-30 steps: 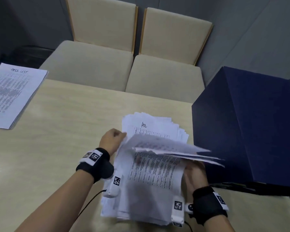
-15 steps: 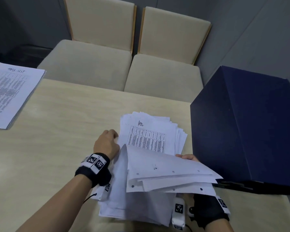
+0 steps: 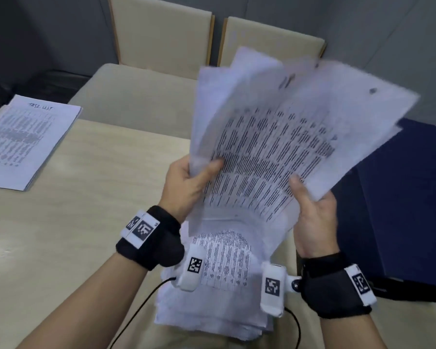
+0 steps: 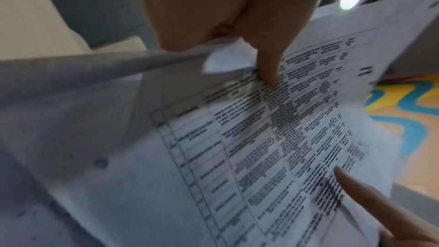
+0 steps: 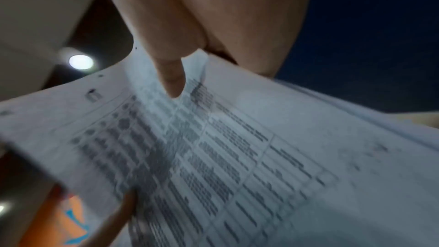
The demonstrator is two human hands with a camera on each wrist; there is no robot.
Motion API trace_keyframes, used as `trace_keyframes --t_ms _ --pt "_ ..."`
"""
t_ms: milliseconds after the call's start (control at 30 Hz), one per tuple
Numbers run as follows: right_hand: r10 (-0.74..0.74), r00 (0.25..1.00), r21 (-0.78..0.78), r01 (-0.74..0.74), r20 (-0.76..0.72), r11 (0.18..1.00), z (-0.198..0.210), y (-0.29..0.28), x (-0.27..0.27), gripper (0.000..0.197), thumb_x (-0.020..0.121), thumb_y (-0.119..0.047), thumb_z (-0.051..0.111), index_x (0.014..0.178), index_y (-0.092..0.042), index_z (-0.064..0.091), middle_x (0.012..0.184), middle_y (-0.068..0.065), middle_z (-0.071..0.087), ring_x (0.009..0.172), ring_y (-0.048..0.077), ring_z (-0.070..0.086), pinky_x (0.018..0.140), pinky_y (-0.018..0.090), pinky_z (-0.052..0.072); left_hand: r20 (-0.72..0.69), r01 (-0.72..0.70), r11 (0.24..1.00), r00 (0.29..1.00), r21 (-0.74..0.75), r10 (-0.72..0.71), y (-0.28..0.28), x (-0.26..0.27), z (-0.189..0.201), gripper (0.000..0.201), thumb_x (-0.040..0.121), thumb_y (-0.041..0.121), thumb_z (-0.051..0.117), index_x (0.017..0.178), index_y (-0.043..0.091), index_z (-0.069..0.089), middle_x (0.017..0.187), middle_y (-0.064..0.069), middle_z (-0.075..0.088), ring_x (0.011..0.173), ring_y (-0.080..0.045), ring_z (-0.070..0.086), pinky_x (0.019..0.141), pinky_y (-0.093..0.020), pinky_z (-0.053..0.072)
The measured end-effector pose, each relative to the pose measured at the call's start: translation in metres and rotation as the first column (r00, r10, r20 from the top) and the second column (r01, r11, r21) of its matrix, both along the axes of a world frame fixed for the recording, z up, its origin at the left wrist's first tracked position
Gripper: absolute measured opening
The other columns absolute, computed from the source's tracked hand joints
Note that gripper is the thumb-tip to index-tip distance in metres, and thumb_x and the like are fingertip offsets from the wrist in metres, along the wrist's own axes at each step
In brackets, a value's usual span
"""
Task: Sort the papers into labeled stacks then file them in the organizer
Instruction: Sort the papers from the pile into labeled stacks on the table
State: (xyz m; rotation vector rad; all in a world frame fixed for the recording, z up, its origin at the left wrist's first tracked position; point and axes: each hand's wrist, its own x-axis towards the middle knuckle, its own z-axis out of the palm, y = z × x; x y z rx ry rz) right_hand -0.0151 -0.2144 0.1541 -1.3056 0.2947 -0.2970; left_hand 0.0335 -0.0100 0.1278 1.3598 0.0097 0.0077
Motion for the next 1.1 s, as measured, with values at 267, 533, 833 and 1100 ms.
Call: trace_keyframes --t_ms 267,533,833,1100 --pt "-0.055 0.979 -0.161 0.024 -0.194 0.987 -0.045 0.011 -0.012 0.028 0.078 -0.009 0.079 0.099 -0.019 0.065 0.089 -0.01 0.075 0.091 0.011 0.071 0.075 0.015 0.053 -0.075 0.113 0.973 0.992 0.203 -0.1 -0.007 0.001 -0.034 0.034 0.079 0.009 0.077 0.111 0.006 0.065 0.095 0.004 0.072 0.085 -0.005 0.069 0.068 -0.017 0.051" --pt "-0.024 0.977 -0.228 -0.025 -0.211 0.973 -0.044 0.037 -0.002 0.035 0.089 -0.013 0.069 0.123 -0.012 0.059 0.108 -0.005 0.071 0.095 0.003 0.068 0.089 0.021 0.054 -0.079 -0.088 0.986 0.992 0.14 0.1 0.022 -0.009 -0.035 0.027 0.082 0.013 0.076 0.107 0.011 0.069 0.105 -0.002 0.073 0.095 -0.018 0.069 0.08 -0.029 0.057" --pt "0.342 0.902 -0.231 -0.404 -0.265 0.885 -0.072 0.126 0.008 0.04 0.087 -0.017 0.071 0.121 -0.022 0.051 0.108 -0.003 0.064 0.093 0.01 0.064 0.081 0.021 0.052 -0.179 -0.277 0.919 0.926 0.28 0.334 0.173 -0.042 -0.035 0.031 0.087 0.023 0.071 0.107 0.0 0.065 0.098 -0.015 0.073 0.09 -0.034 0.07 0.082 -0.048 0.057" --pt "0.087 0.727 -0.44 -0.5 -0.681 0.746 -0.162 0.146 -0.035 0.023 0.088 -0.013 0.07 0.107 -0.006 0.058 0.104 0.014 0.062 0.091 0.028 0.057 0.086 0.038 0.044 -0.41 -0.248 0.785 0.742 0.568 0.53 0.415 -0.123 -0.072 0.017 0.086 0.011 0.071 0.099 0.001 0.066 0.086 -0.019 0.072 0.066 -0.027 0.065 0.063 -0.034 0.053"
